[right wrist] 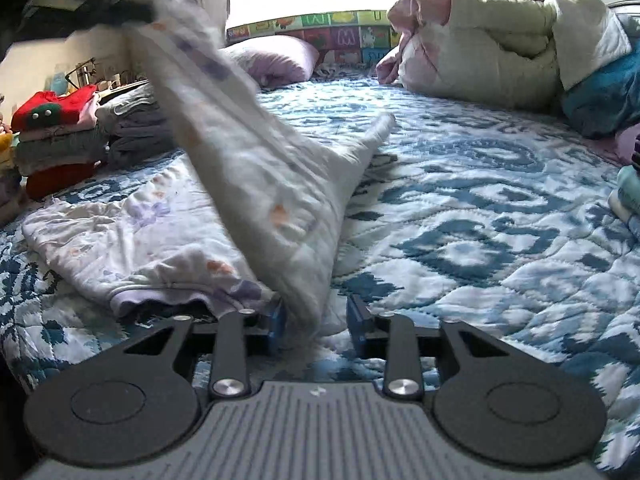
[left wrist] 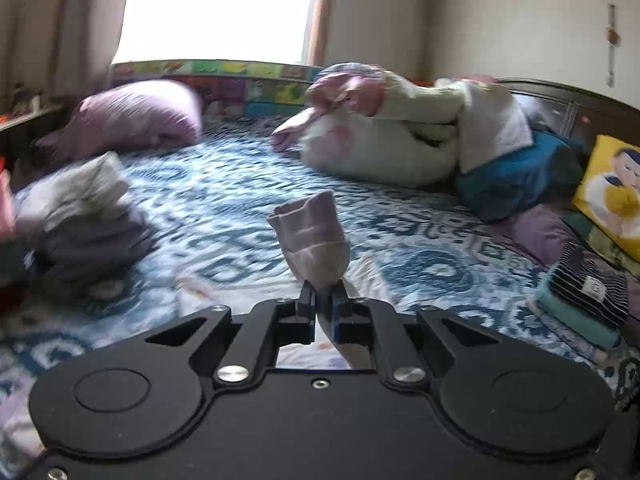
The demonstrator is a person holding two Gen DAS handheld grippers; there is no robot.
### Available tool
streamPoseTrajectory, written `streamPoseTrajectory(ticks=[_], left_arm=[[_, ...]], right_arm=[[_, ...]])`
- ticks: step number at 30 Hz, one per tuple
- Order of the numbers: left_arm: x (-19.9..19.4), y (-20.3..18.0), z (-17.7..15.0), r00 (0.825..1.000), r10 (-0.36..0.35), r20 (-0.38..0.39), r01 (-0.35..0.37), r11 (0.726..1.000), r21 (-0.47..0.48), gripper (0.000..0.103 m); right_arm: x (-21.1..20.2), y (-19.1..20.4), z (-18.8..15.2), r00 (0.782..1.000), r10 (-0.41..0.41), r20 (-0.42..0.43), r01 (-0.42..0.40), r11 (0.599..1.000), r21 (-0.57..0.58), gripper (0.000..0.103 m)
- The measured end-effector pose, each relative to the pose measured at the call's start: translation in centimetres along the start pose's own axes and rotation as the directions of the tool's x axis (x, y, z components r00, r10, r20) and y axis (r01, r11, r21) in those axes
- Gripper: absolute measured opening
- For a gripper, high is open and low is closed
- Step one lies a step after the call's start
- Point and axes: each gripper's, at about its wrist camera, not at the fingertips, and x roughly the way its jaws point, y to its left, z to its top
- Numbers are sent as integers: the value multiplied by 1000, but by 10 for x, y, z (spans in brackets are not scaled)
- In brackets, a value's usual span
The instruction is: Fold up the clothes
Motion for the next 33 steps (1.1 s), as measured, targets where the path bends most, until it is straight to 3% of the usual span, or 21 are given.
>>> streamPoseTrajectory(ticks=[9,23,26,33], left_arm=[[11,71,-48,995,76,-58,-84,986,-144,6],[27,98,-124,982,121,-145,-146,973,-179,6],[25,101,-129,984,99,-148,-126,974,-188,6],[17,101,-122,982,88,-166,-116,979,-167,6]], right_arm=[[-3,23,-6,999,-25,36,30,990,-140,34],[-3,16,-11,999,-50,8,51,990,-131,35],[-9,16,-13,999,-50,9,50,991,-127,37],[-34,25,-8,994,44,104,-28,989,-145,38]])
